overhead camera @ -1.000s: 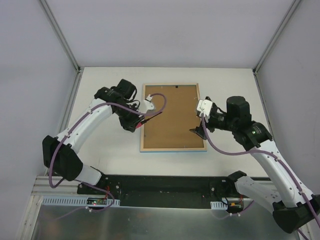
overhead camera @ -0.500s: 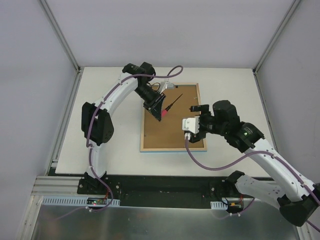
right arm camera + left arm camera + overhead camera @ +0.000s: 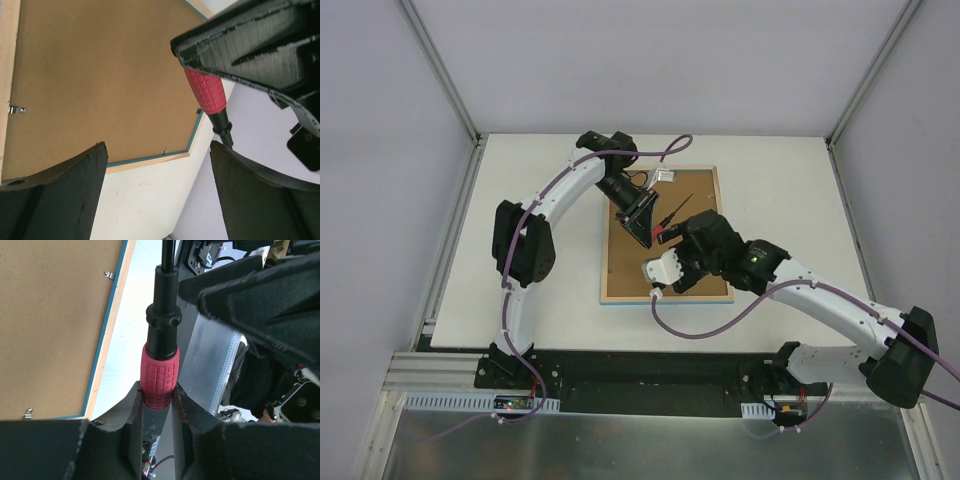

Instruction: Take the photo out of the frame

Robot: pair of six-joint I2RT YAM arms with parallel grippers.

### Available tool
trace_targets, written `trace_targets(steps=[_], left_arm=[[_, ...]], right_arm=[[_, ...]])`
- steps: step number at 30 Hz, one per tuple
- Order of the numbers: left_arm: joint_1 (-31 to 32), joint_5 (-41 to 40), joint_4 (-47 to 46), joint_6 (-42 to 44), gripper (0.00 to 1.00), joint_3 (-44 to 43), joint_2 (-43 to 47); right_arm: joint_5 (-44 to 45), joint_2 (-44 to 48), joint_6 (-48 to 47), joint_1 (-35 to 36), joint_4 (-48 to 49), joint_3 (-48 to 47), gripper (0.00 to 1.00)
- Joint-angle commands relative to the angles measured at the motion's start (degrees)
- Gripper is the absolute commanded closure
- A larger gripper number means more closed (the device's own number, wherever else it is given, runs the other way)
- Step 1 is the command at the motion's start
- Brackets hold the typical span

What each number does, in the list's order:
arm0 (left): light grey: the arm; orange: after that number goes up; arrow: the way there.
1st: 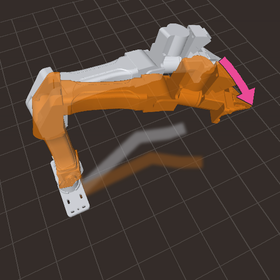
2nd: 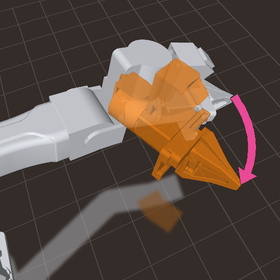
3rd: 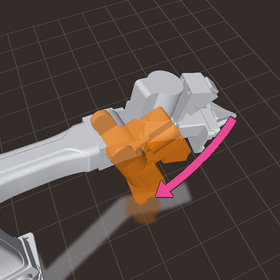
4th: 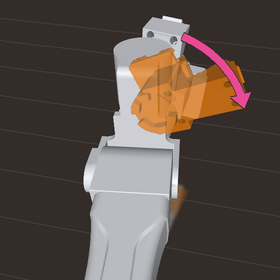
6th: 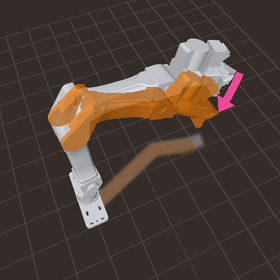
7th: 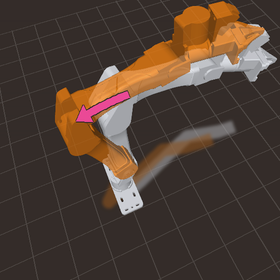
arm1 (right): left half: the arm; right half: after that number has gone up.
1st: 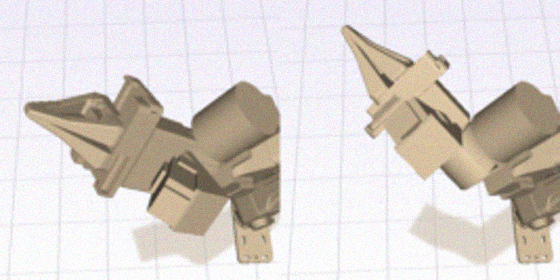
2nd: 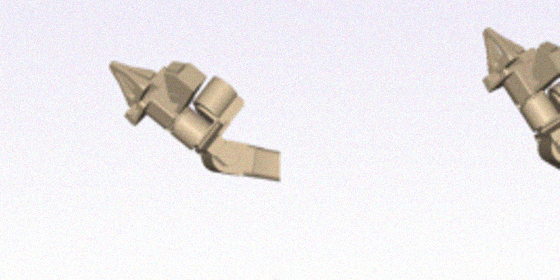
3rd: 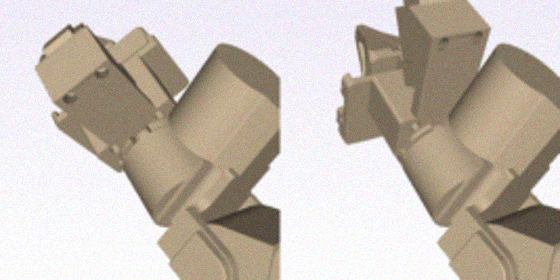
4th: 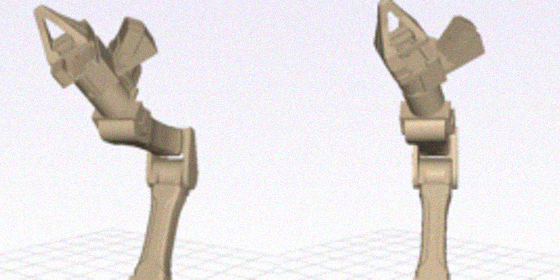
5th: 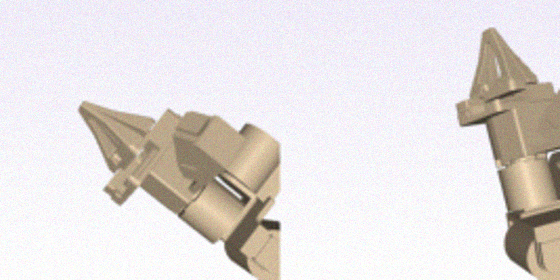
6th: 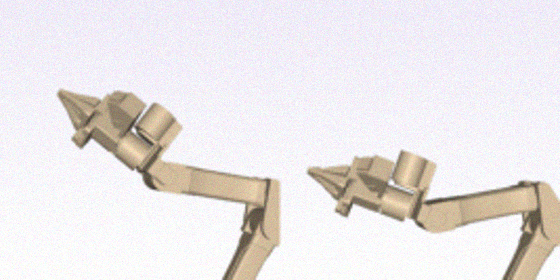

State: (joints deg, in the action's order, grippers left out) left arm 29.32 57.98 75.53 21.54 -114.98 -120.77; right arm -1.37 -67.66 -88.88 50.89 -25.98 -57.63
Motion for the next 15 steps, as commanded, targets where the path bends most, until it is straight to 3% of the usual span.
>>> trace_targets(steps=[1, 11, 15], left_arm=[[0.6, 2.8, 11.5, 0.4, 1.00, -0.6, 0.1], [0.9, -0.6, 11.4, -0.4, 1.00, -0.3, -1.3], [1.7, -0.2, 11.5, 0.2, 1.00, 0.2, -1.5]], right_arm=[[7.6, -1.8, -2.8, 2.6, 5.1, -0.6, 0.17], [5.9, -1.4, 0.6, 4.7, 0.4, -4.4, 0.20], [7.2, -3.2, 0.8, 4.7, 2.8, -5.1, 0.19]])
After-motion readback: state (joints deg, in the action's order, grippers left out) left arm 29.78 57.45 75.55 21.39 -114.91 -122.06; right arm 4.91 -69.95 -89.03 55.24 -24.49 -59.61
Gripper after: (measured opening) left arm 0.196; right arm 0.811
